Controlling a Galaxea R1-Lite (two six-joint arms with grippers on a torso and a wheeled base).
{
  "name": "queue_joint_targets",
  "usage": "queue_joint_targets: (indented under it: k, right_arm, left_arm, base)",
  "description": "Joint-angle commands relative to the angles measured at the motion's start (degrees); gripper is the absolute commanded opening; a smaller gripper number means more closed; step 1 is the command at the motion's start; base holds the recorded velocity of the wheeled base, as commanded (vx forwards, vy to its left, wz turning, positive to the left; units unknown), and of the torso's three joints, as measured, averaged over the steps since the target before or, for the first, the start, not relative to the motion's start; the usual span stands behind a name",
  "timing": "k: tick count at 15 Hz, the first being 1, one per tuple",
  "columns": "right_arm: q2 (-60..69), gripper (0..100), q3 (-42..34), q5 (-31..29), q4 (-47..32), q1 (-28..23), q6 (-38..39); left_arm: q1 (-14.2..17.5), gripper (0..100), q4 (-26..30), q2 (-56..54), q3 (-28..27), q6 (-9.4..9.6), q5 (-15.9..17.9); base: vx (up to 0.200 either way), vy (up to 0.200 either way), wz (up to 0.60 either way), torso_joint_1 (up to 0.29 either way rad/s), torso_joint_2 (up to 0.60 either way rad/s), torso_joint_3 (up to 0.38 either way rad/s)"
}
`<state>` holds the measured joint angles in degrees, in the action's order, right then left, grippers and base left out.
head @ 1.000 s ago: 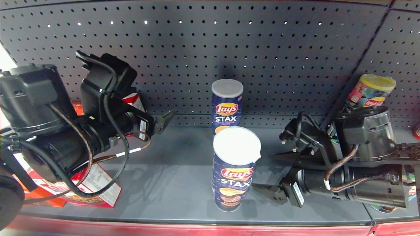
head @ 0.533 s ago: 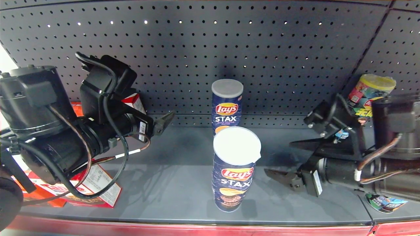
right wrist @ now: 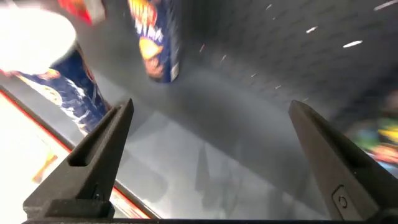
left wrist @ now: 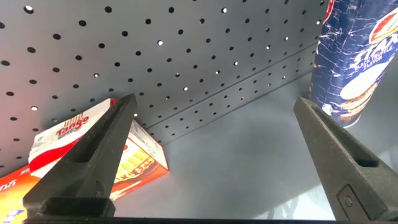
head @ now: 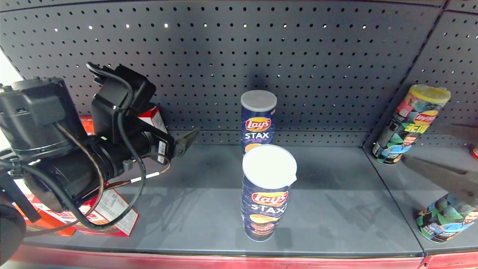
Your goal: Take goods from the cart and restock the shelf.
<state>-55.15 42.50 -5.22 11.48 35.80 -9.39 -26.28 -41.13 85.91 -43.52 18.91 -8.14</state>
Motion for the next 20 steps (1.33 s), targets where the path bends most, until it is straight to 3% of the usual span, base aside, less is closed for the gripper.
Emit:
queue_joint_targets:
  k: [1, 3, 8, 13, 15, 18, 19, 20]
  right_arm:
    - [18.1, 100, -4.6, -2.3, -0.9, -0.5, -0.2]
    - [27.5, 100, -7.1, -5.1, -3.0, -1.9, -0.3]
    - [48.7, 100, -9.9, -5.7, -31.0, -3.9, 0.0]
    - [55.2, 100, -25.9, -5.1, -32.0, -4.4, 0.5]
    - [55.2, 100, -30.8, -5.2, -32.0, -6.8, 0.7]
    - [51.1, 100, -31.3, -5.3, -32.1, -18.8, 6.0]
    - [48.7, 100, -31.2, -5.2, -32.3, -26.8, 8.2]
    - [49.1, 100, -31.2, -5.2, -32.4, -30.4, 8.5]
  left_arm:
    - [0.1, 100, 0.0, 0.0, 0.0, -0.01, 0.0]
    - [0.1, 100, 0.1, 0.0, 0.1, -0.01, 0.0]
    - [0.1, 100, 0.1, 0.0, 0.0, -0.01, -0.1]
    - [0.1, 100, 0.1, 0.0, -0.5, -0.01, -0.1]
    - [0.1, 100, 0.1, -0.1, -0.2, -0.01, -0.1]
    - [0.1, 100, -0.1, 0.0, -0.2, -0.01, -0.1]
    - [0.0, 100, -0.1, 0.0, -0.2, -0.01, -0.1]
    - [0.0, 100, -0.1, 0.0, -0.2, -0.01, -0.1]
  base:
    - [0.0, 0.0, 0.0, 0.0, 0.0, 0.0]
    - [0.0, 0.0, 0.0, 0.0, 0.0, 0.0]
    - [0.0, 0.0, 0.0, 0.0, 0.0, 0.0]
    - [0.0, 0.0, 0.0, 0.0, 0.0, 0.0]
    - [0.0, 0.0, 0.0, 0.0, 0.0, 0.0]
    - [0.0, 0.0, 0.0, 0.0, 0.0, 0.0]
    - [0.0, 0.0, 0.0, 0.0, 0.0, 0.0]
    - [0.0, 0.0, 0.0, 0.0, 0.0, 0.0]
